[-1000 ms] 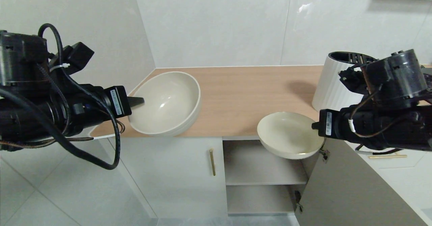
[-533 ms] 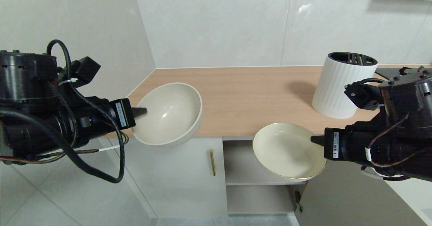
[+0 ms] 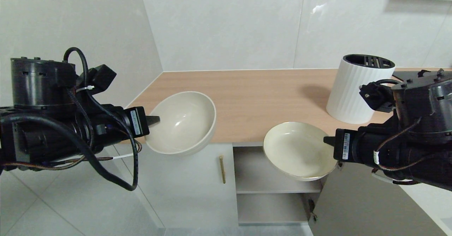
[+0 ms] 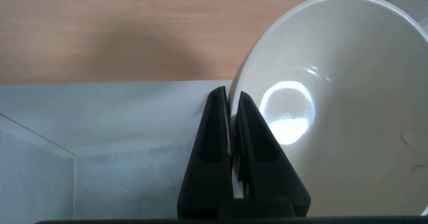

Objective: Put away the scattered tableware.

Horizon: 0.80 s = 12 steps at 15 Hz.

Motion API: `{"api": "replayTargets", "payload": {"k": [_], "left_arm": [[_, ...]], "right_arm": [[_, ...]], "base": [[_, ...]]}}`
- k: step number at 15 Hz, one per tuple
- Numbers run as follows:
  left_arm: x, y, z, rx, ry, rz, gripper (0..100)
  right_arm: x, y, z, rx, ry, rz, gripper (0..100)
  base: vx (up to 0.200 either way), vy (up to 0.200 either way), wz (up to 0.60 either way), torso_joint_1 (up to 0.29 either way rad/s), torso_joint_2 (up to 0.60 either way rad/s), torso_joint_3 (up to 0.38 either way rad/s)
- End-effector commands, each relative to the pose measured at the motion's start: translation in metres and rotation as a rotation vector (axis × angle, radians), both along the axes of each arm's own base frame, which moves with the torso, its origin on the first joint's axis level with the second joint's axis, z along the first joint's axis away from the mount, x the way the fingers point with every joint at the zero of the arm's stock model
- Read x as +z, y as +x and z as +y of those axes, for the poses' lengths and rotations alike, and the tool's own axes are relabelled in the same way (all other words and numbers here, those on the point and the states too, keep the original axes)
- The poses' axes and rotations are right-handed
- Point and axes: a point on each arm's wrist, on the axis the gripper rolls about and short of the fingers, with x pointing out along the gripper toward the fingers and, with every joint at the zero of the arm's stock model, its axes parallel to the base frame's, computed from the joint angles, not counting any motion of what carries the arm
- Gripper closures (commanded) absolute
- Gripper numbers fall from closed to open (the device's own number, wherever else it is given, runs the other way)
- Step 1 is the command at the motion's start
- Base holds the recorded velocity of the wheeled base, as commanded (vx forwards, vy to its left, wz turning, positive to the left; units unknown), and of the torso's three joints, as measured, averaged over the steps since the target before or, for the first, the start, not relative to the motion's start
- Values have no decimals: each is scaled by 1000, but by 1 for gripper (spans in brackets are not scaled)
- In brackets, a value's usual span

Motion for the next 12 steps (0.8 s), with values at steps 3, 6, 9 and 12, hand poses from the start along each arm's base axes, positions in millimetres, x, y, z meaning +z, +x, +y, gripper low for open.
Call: {"api": "replayTargets", "payload": {"k": [3,6,9,12], "left_arm": [[-1,1,0,1,1,5,100],[0,0,0,3,0,-2,100],[0,1,0,3,1,0,100],[0,1,0,2,0,-1,100]], "right_arm": [[-2,3,2,-24,-12,-9,100],[-6,3,6,-14,-20,3,100],[-15,4,10,-14,-23,6,100],[-23,8,13,-14,-35,25,100]], "base": [[0,0,0,0,0,0],[0,0,0,-119,318,191],[0,0,0,-175,466,292],[0,0,0,-165,476,310]]}}
